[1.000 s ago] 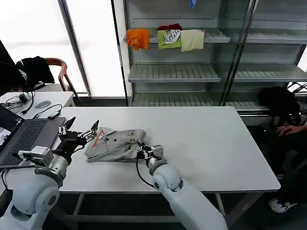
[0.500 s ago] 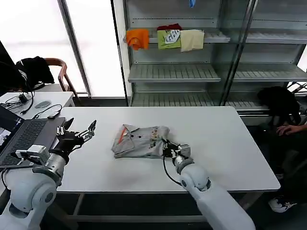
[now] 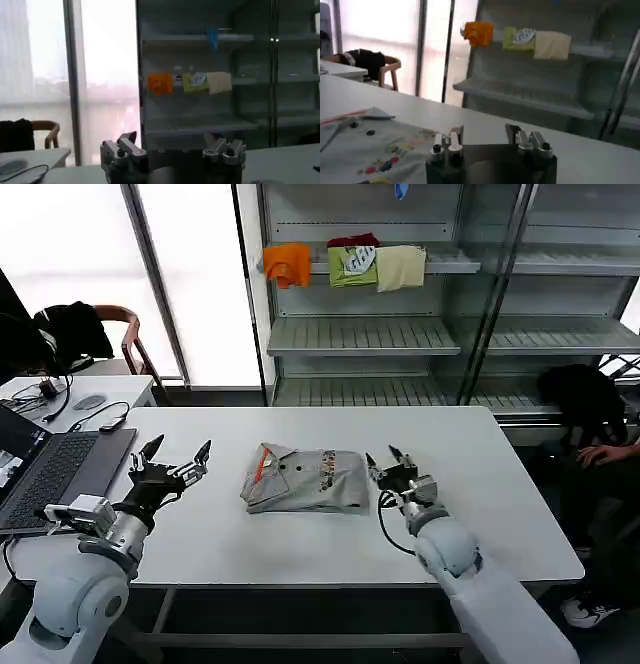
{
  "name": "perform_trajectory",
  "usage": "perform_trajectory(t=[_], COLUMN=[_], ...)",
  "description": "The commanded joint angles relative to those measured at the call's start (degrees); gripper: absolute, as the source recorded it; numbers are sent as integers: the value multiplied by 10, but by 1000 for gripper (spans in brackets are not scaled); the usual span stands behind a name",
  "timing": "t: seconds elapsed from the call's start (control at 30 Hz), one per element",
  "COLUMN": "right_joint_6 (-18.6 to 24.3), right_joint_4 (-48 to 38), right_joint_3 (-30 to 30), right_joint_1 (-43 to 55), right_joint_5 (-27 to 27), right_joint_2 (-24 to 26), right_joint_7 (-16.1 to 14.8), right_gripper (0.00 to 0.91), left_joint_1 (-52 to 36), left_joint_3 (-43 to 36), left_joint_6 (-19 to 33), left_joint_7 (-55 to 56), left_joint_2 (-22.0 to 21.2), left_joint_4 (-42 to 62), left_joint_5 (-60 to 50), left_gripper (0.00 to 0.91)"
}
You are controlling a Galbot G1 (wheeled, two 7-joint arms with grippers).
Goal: Fold and organize the clothes.
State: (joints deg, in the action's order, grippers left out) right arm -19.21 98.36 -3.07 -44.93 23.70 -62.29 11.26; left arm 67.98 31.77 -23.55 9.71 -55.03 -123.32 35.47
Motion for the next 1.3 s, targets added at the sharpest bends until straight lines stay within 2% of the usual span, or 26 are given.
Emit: perform_trajectory(t=[0.03,0.17,0.3,0.4,0.5,0.57,1.07,1.3], right_joint_6=[166,264,292,313,326,327,348,349], right_joint_4=[202,247,269,265,268,272,261,258], right_joint_3=[-154,-220,-271,-286,-287,-289,-278,-274], right_joint_1=[-254,-379,-449,-467,-480,-490,-507,-509], right_joint_5=[-43,-77,-80,-84,-82,-81,-80,-76], right_joint_2=[63,52,35,28,27,31,20,22], right_joint_7=[52,49,62,67,66,55,49,46], right_gripper=[907,907,907,907,907,907,907,907], left_joint_1=[40,58,85,108,134,146,202,206], left_joint_3=[-37,-36,-25,-15,-7,-4,8,13], left_joint_6=[60,86,119,140,161,164,165,165], left_joint_7=[-2,1,6,9,9,9,13,11], left_joint_2=[-18,-24,-25,-27,-32,-35,-69,-68], left_joint_4=[13,27,40,39,34,25,0,2], left_joint_5=[-109,-115,-123,-130,-146,-146,-142,-135], left_gripper=[907,907,907,907,907,907,907,907])
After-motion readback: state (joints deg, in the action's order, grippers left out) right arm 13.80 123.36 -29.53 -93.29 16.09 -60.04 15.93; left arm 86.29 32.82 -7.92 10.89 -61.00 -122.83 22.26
